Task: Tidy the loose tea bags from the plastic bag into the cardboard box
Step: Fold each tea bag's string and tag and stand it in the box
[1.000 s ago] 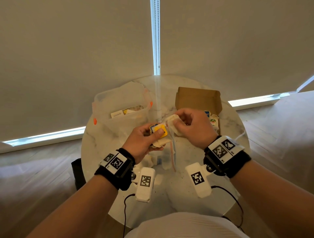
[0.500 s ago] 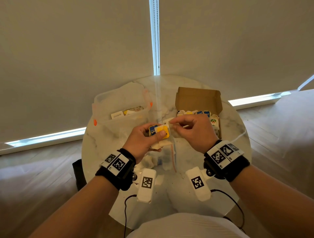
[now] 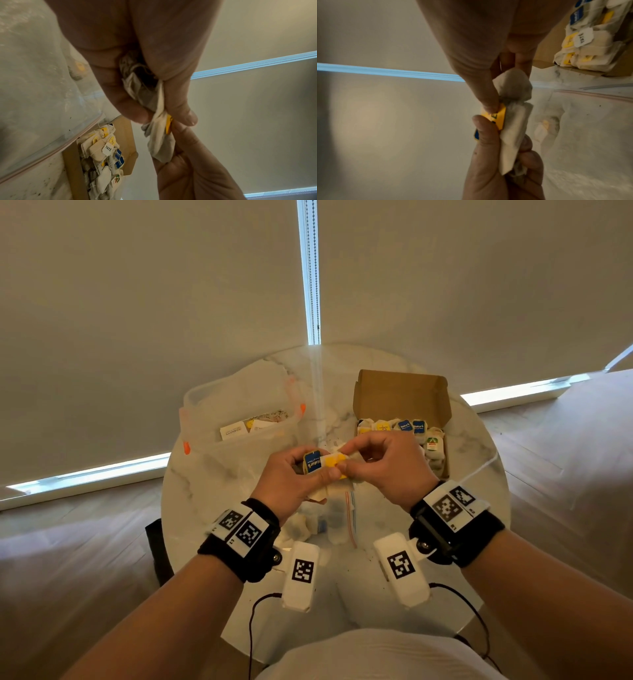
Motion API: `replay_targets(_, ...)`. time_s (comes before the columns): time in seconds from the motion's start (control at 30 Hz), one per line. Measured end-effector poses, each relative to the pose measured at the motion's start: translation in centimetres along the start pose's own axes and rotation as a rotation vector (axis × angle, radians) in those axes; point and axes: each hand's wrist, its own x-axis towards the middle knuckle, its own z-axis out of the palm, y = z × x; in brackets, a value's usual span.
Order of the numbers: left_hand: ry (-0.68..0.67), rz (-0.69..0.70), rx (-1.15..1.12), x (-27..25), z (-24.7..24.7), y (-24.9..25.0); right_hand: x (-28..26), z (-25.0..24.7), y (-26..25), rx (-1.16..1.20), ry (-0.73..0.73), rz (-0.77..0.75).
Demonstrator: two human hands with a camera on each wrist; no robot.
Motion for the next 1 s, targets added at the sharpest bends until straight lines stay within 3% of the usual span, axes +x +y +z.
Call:
replay_targets(0.33,0.002,-0.032,0.033,1.5,-0.1,-0.6,1.1,-0.8,1.0,0.058,-0.059,0.083)
replay_targets(0.6,0.161,-0.017,0.025,3.3,-1.2,-0.6,4.7,-5.9,2.6,0.031,0.188,0.158)
replay_targets(0.87,0.182,-0.022,0.031,4.0,-1.2,-0.5,8.9,-9.1,7.0,-0.31,0.147,0.297)
replay_targets(1.0,0.175,-0.037,0.054,3.8,-1.3,-0.7,10.5,-9.2,8.8,-0.499,0.014,0.392)
